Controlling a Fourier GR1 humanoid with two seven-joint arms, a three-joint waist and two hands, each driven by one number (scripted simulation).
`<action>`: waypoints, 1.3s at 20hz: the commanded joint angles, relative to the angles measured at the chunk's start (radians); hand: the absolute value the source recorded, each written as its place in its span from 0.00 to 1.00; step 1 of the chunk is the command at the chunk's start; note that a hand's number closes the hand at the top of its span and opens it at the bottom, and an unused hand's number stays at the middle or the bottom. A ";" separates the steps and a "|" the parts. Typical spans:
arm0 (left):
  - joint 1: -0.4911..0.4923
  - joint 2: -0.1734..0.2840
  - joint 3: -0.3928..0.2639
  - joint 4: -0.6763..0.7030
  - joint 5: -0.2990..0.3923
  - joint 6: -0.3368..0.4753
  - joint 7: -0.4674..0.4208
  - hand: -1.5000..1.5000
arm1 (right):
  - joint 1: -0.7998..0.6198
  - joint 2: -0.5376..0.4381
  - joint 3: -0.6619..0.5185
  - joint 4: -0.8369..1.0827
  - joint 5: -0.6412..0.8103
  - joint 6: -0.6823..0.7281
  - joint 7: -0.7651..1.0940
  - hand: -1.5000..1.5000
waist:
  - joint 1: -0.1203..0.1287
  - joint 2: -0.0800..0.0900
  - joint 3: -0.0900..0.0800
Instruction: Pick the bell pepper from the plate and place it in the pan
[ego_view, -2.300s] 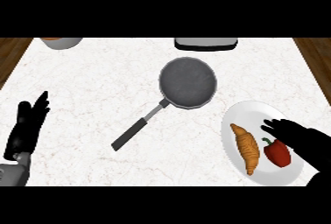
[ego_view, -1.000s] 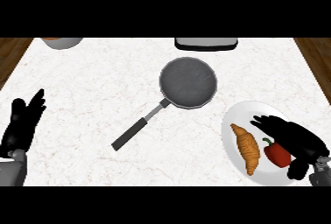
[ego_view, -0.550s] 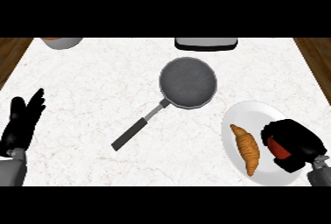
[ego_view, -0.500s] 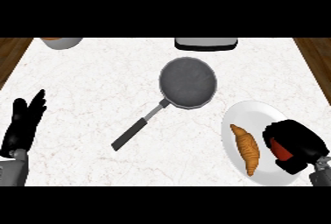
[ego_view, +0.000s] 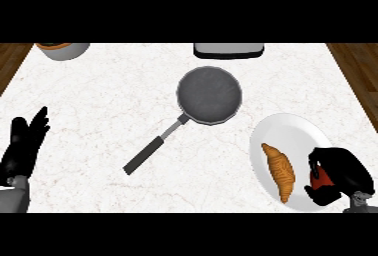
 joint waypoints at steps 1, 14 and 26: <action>0.004 0.021 0.034 0.026 0.030 -0.028 -0.020 0.50 | 0.080 0.138 -0.084 -0.074 -0.022 -0.009 0.247 1.00 | -0.012 0.005 0.003; -0.017 -0.005 0.004 -0.019 0.001 -0.029 0.006 0.50 | 0.085 0.255 0.025 -0.646 0.001 -0.147 0.301 1.00 | 0.025 0.011 0.006; -0.019 -0.021 0.016 -0.025 -0.013 -0.040 0.012 0.50 | -0.358 0.348 0.037 -0.226 -0.059 -0.288 0.522 1.00 | 0.046 0.016 0.007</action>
